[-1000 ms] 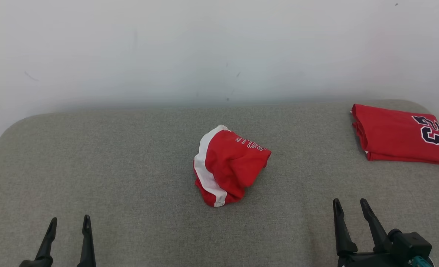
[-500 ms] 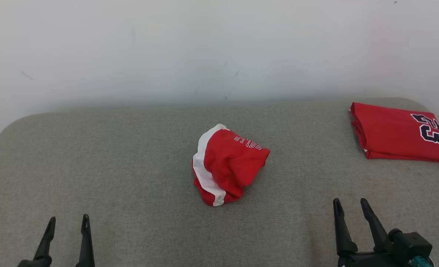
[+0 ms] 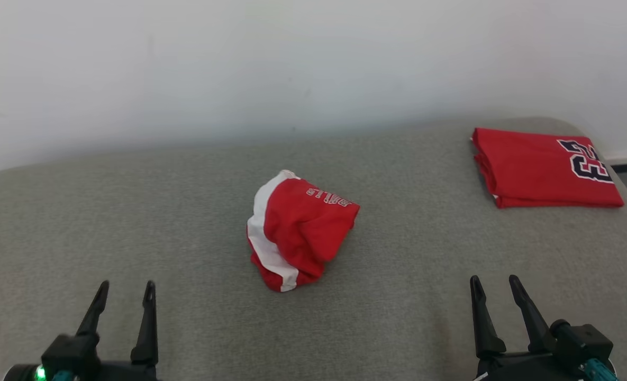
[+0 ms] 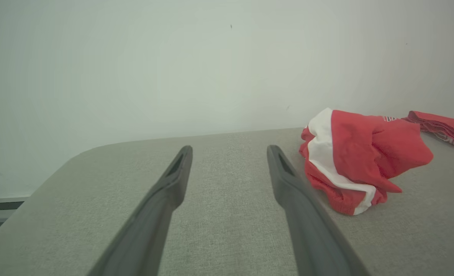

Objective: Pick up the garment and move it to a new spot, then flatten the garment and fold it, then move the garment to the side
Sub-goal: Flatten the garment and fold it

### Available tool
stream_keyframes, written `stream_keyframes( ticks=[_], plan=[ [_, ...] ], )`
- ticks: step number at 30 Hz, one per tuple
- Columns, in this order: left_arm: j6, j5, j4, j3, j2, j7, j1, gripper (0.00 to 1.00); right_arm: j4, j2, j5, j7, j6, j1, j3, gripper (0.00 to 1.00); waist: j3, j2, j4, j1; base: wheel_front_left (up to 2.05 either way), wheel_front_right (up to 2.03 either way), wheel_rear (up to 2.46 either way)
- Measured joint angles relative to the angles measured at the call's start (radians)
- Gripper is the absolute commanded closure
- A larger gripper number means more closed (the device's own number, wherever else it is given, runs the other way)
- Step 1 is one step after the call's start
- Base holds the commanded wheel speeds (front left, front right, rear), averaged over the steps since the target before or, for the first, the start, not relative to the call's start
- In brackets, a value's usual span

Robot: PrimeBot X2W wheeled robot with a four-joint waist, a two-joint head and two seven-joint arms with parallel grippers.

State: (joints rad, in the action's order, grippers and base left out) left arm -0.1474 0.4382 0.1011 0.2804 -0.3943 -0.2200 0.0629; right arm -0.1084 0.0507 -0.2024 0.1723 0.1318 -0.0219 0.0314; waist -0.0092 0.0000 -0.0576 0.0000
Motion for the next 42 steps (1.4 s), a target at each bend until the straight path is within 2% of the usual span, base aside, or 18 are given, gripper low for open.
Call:
stream_keyframes(
  ticks=[7,11,17,20,25,26,27,35,42],
  plan=[
    [0.064,0.0,0.115,0.054,0.03,0.023,0.134,0.0,-0.003,0.001,-0.016,0.018,0.0,0.028,0.0,0.0,0.052,0.0,-0.081,0.0,0.0,0.0,0.0],
    [0.115,0.003,0.234,0.08,0.048,0.029,0.215,0.0,-0.016,0.001,-0.03,0.037,0.0,0.049,0.0,0.0,0.094,0.0001,-0.129,0.0001,0.0,0.0,0.0],
    [0.168,0.002,0.411,0.113,0.064,0.023,0.289,0.0,-0.049,0.001,-0.046,0.061,0.0,0.076,-0.005,0.0,0.153,0.0001,-0.202,0.0002,0.0,0.0,0.0],
    [0.19,-0.003,0.468,0.141,0.103,-0.006,0.306,0.0,-0.067,0.001,-0.05,0.075,0.0,0.082,-0.004,0.0,0.188,0.0001,-0.251,0.0002,0.0,0.0,0.0],
    [0.208,-0.007,0.524,0.176,0.138,-0.012,0.307,0.0,-0.075,0.001,-0.049,0.079,0.0,0.085,-0.003,0.0,0.198,0.0002,-0.265,0.0002,0.0,0.0,0.0],
    [0.209,-0.005,0.537,0.175,0.143,-0.012,0.31,0.63,-0.075,0.001,-0.048,0.079,0.0,0.087,-0.005,0.0,0.195,0.0001,-0.264,0.0002,0.0,0.0,0.0],
    [0.21,0.0,0.55,0.174,0.149,-0.012,0.316,1.0,-0.075,0.0,-0.045,0.079,0.0,0.089,-0.007,0.0,0.191,0.0001,-0.262,0.0002,0.0,0.0,0.0],
    [0.225,0.009,0.601,0.17,0.176,-0.031,0.349,1.0,-0.076,0.0,-0.026,0.074,0.0,0.077,0.012,0.0,0.149,0.0001,-0.24,0.0001,0.0,0.0,0.0],
    [0.176,-0.004,0.472,0.124,0.15,-0.04,0.298,1.0,-0.063,0.0,-0.018,0.057,0.0,0.04,0.03,0.0,0.103,0.0001,-0.178,-0.0001,0.0,0.0,0.0]
  ],
)
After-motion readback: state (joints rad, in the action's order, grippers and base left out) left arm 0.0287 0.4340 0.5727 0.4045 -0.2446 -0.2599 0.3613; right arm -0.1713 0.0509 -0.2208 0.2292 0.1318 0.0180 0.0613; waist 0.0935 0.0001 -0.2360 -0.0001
